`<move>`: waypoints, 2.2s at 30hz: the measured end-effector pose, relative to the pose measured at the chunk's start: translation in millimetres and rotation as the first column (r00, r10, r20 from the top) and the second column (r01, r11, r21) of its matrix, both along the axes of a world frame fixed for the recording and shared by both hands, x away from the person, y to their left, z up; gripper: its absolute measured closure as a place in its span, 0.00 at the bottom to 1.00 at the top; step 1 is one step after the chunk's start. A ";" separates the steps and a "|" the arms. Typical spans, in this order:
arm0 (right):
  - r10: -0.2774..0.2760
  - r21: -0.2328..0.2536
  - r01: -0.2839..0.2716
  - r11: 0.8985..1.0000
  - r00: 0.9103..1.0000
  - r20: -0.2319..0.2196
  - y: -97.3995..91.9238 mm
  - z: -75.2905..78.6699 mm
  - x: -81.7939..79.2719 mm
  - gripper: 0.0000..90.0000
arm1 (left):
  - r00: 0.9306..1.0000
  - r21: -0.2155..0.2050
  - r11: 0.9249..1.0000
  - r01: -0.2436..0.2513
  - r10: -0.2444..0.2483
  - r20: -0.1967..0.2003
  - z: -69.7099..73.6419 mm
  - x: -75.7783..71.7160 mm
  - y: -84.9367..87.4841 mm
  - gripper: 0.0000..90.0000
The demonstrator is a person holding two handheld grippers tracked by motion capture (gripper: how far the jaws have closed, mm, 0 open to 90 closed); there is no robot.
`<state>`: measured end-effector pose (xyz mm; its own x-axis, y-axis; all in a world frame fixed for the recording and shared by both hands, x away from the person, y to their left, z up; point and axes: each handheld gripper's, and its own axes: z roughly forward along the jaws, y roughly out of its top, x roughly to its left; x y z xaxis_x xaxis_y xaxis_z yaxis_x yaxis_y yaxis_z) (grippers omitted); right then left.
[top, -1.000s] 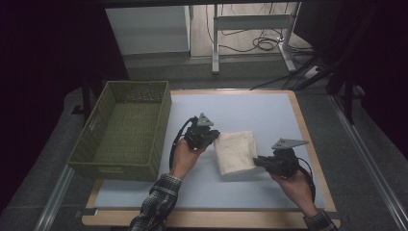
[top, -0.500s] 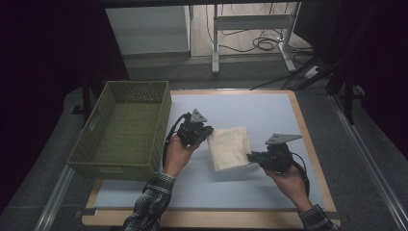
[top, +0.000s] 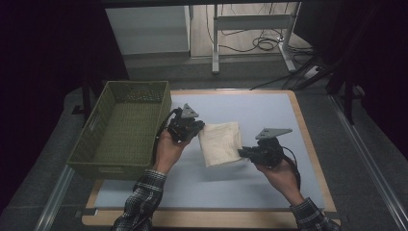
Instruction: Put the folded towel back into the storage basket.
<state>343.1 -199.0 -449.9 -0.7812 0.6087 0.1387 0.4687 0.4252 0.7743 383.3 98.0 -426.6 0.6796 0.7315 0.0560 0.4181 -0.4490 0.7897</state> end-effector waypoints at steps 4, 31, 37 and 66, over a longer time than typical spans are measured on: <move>0.011 0.005 -0.011 1.000 1.000 0.008 6.2 4.6 1.1 0.91 | 1.000 0.011 1.000 -0.010 0.010 0.008 6.8 -1.7 6.4 0.95; 0.082 0.023 -0.082 0.996 0.997 0.016 61.3 27.5 16.7 0.91 | 0.991 0.120 0.987 -0.109 0.099 0.086 37.5 -11.9 55.9 0.95; 0.099 0.023 -0.099 0.995 0.995 0.016 78.2 32.6 20.1 0.91 | 0.988 0.126 0.983 -0.133 0.121 0.098 42.9 -14.2 71.8 0.95; 0.174 0.050 -0.175 0.983 0.984 0.029 173.0 52.9 30.9 0.91 | 0.949 0.097 0.949 -0.300 0.286 0.135 65.5 -23.8 157.5 0.95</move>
